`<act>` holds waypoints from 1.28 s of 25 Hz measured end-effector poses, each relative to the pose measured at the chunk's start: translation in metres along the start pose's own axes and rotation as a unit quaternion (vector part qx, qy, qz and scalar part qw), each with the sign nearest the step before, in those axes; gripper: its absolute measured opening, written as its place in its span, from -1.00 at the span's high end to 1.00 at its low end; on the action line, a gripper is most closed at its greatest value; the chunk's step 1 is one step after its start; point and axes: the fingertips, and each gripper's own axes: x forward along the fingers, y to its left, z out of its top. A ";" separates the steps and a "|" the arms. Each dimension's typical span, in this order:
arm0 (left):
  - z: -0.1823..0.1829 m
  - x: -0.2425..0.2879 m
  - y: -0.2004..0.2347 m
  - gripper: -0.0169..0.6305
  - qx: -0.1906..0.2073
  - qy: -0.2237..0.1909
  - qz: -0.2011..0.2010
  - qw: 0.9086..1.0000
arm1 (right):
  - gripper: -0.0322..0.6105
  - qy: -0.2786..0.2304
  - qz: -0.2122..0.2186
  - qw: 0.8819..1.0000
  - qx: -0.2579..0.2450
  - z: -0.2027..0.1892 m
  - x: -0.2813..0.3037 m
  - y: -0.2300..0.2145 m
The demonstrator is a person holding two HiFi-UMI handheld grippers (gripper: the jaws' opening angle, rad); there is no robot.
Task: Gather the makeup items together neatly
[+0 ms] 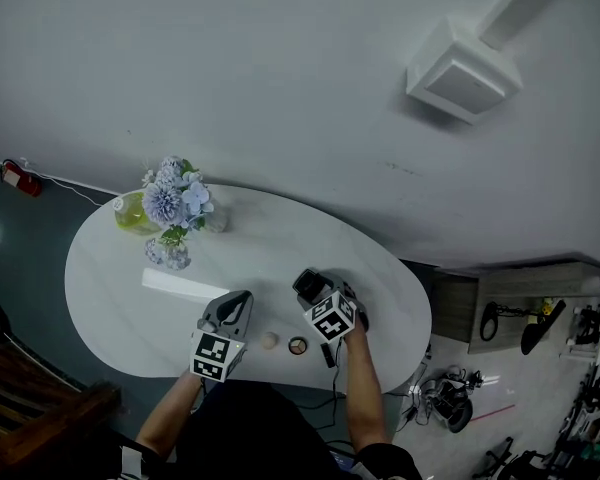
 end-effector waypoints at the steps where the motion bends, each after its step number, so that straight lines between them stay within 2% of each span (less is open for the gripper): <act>1: 0.001 0.000 -0.004 0.89 0.003 -0.001 -0.004 1.000 | -0.02 -0.001 -0.004 1.000 0.007 -0.004 -0.004 -0.001; 7: 0.007 0.001 -0.031 0.89 0.023 -0.004 -0.032 0.999 | -0.02 -0.004 -0.033 0.997 0.065 -0.034 -0.032 -0.006; 11: 0.009 0.001 -0.050 0.89 0.038 -0.006 -0.053 0.998 | -0.02 -0.007 -0.060 0.990 0.127 -0.061 -0.051 -0.011; 20: 0.008 0.003 -0.095 0.89 0.066 -0.002 -0.105 0.992 | -0.02 -0.005 -0.114 0.959 0.258 -0.132 -0.094 -0.008; 25: 0.004 0.003 -0.121 0.89 0.081 0.002 -0.133 0.988 | -0.02 -0.003 -0.138 0.939 0.314 -0.170 -0.110 0.000; 32: -0.005 0.000 -0.150 0.89 0.098 0.011 -0.162 0.982 | -0.02 -0.002 -0.148 0.915 0.376 -0.205 -0.118 0.024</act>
